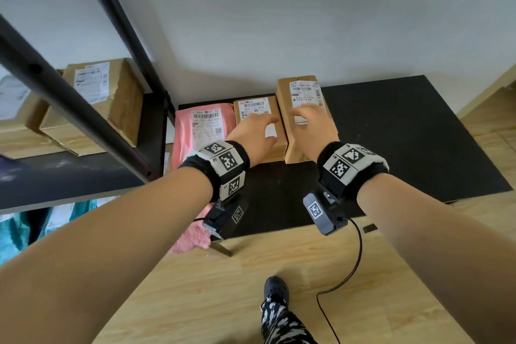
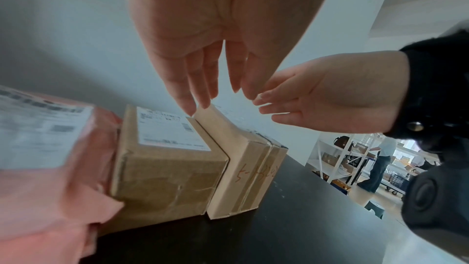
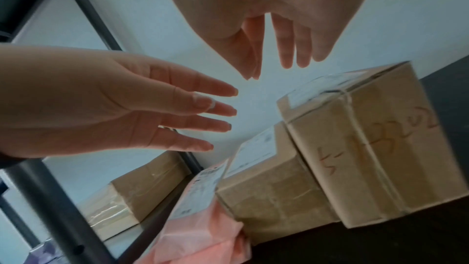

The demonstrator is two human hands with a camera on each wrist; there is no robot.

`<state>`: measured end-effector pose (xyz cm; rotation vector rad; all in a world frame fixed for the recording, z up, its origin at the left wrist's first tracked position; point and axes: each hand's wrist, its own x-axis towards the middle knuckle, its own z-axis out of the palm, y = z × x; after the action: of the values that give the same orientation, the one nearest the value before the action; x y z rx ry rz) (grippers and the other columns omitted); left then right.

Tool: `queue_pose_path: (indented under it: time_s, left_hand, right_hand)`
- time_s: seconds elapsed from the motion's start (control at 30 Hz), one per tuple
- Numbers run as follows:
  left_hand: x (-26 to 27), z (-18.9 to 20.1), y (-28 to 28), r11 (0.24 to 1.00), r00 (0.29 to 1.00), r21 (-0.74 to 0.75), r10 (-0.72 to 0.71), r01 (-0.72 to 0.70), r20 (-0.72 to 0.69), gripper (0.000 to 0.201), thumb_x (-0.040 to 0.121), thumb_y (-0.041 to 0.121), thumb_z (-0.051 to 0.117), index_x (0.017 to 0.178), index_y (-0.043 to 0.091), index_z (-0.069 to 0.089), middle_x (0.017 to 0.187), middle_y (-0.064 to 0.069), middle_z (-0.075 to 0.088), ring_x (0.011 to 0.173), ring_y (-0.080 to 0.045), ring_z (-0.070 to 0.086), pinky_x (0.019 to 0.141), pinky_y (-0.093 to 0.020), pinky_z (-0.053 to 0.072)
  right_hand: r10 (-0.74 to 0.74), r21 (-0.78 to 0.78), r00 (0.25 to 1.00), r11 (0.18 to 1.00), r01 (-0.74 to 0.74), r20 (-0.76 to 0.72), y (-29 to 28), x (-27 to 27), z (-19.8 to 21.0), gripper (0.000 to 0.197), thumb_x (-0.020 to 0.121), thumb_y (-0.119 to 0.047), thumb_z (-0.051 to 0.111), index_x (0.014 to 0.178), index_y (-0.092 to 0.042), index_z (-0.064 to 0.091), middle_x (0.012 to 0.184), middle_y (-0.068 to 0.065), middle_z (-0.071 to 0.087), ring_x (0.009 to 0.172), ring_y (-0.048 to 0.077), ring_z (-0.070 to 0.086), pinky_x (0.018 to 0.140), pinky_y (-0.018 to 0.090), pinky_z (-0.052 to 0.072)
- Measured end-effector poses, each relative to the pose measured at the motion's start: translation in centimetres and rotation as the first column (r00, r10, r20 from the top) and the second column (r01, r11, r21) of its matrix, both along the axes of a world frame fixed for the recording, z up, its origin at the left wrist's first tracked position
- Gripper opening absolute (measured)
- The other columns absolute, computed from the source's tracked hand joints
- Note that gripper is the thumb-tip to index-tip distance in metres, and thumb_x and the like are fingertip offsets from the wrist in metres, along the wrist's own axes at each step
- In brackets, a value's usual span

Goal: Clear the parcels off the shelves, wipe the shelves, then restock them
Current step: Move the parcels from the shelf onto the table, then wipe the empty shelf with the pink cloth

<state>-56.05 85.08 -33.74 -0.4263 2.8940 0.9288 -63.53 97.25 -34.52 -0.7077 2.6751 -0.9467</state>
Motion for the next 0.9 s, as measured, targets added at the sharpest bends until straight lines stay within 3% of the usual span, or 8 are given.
queue_pose_path:
  time_s: [0.23,0.33,0.53,0.73,0.83,0.9]
  left_hand:
    - [9.2,0.9,-3.5,0.997,0.997,0.062,0.050,-0.047,-0.059,0.039,0.092,0.011,0.048,0.131,0.016,0.052,0.125,-0.002,0.059,0.110,-0.015,0.057,0.094,-0.025,0.045]
    - [14.0,0.4,-5.3,0.996,0.997,0.056,0.067,-0.064,-0.040,0.037,0.091,0.011,0.049,0.127,0.018,0.056,0.120,0.001,0.061,0.108,-0.014,0.058,0.094,-0.025,0.045]
    - [21.0,-1.9,-7.5,0.996,0.997,0.047,0.080,-0.080,-0.004,0.036,0.092,0.008,0.049,0.126,0.016,0.057,0.122,-0.002,0.063,0.111,-0.018,0.059,0.099,-0.031,0.045]
    - [22.0,-5.3,-8.4,0.998,0.991,0.026,0.049,-0.053,0.124,0.040,0.093,0.009,0.048,0.132,0.016,0.052,0.131,-0.005,0.057,0.116,-0.020,0.056,0.098,-0.028,0.045]
    - [21.3,-7.5,-9.1,0.997,0.980,-0.044,0.077,-0.070,0.185,0.043,0.091,0.012,0.051,0.134,0.018,0.050,0.132,-0.007,0.055,0.114,-0.025,0.057,0.094,-0.033,0.048]
    - [20.9,-9.0,-9.6,0.994,0.971,-0.080,0.096,-0.081,0.217,0.045,0.090,0.012,0.052,0.134,0.018,0.049,0.133,-0.007,0.052,0.116,-0.026,0.055,0.096,-0.036,0.047]
  right_hand:
    - [0.078,-0.047,0.997,0.996,-0.078,-0.015,-3.6,8.6,0.9,0.031,0.094,-0.009,0.047,0.123,-0.011,0.058,0.132,0.006,0.054,0.125,0.020,0.047,0.103,0.027,0.034]
    - [0.124,-0.049,0.992,0.991,-0.125,-0.018,-5.1,13.0,0.7,0.030,0.093,-0.007,0.045,0.119,-0.007,0.061,0.123,0.010,0.059,0.116,0.024,0.054,0.096,0.028,0.038]
    - [0.125,-0.016,0.991,0.992,-0.124,0.053,-6.4,19.9,-2.2,0.033,0.094,-0.008,0.047,0.125,-0.012,0.058,0.130,0.006,0.055,0.122,0.021,0.049,0.099,0.024,0.034]
    - [0.129,0.086,0.987,0.987,-0.137,0.093,-7.5,21.5,-5.2,0.029,0.094,-0.011,0.044,0.118,-0.009,0.060,0.118,0.011,0.060,0.110,0.026,0.056,0.089,0.026,0.040]
    - [0.215,0.156,0.972,0.961,-0.228,0.097,-8.5,20.5,-7.1,0.030,0.093,-0.009,0.046,0.121,-0.007,0.057,0.124,0.011,0.056,0.117,0.026,0.052,0.096,0.029,0.039]
    - [0.275,0.199,0.954,0.935,-0.294,0.121,-9.3,19.9,-8.7,0.037,0.093,-0.012,0.049,0.130,-0.012,0.051,0.137,0.010,0.046,0.129,0.025,0.041,0.107,0.033,0.034]
